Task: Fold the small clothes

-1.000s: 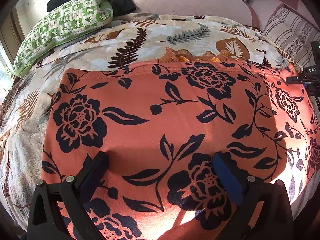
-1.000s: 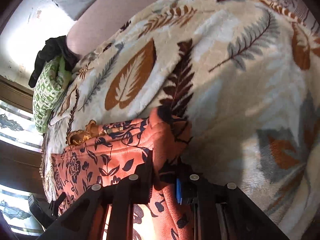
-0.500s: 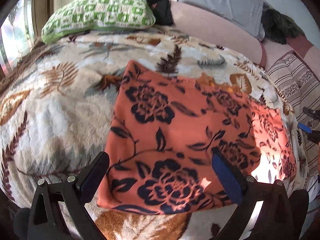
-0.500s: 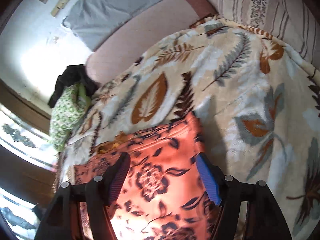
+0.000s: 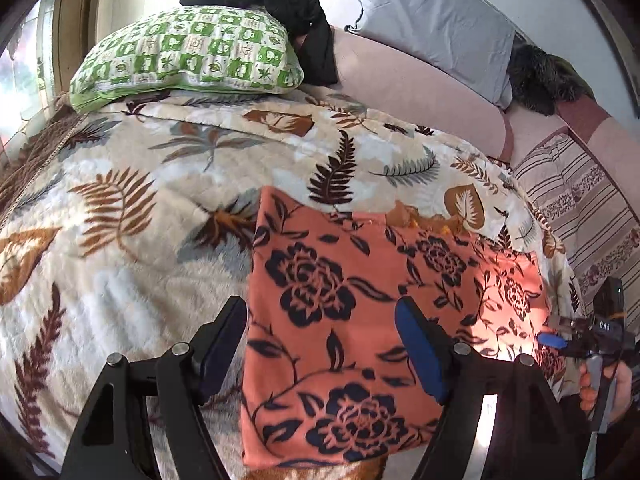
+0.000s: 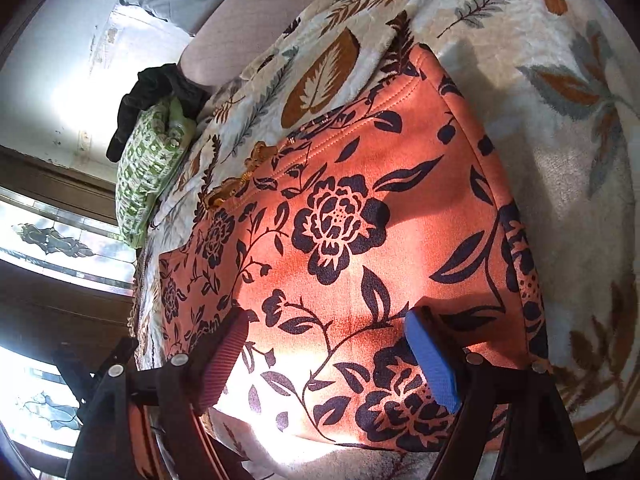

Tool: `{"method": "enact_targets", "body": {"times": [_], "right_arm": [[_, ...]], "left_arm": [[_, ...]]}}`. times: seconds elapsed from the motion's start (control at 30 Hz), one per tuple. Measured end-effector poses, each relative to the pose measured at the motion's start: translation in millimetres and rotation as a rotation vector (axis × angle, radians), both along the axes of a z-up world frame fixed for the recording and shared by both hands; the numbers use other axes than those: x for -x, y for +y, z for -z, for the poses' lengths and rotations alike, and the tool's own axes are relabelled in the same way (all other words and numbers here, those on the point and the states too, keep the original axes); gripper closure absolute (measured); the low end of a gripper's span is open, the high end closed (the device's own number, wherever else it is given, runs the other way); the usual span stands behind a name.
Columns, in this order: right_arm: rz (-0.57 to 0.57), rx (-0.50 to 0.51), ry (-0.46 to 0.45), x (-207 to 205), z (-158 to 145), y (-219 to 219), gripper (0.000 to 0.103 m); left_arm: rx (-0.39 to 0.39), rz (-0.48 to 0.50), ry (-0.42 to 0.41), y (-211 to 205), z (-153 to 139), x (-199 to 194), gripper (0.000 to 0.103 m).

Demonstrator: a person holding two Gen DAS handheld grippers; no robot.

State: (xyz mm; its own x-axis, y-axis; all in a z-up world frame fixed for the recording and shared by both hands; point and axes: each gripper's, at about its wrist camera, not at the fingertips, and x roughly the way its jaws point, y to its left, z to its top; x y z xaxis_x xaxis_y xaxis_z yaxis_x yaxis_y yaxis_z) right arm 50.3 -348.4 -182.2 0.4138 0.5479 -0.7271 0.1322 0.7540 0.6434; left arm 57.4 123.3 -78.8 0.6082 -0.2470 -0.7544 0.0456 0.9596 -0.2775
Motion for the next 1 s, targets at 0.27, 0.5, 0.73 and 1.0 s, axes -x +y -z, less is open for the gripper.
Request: {"method": "enact_targets", "body": {"times": [0.27,0.5,0.73,1.0], "right_arm": [[0.013,-0.054,-0.002,4,6,-10,0.02],[0.019,-0.042,-0.002,5,5,-7,0.02],[0.044,-0.024,-0.016,12,-13,-7,0.02],[0.078,-0.17,-0.054,12,-18,-7,0.015]], "left_arm": [[-0.028,-0.035,0.176,13,47,-121,0.067],[-0.126,-0.136,0.216,32,64,-146,0.081],[-0.111,-0.075,0.014,18,4,-57,0.045],[-0.111,-0.001,0.061,-37,20,19,0.036]]}}
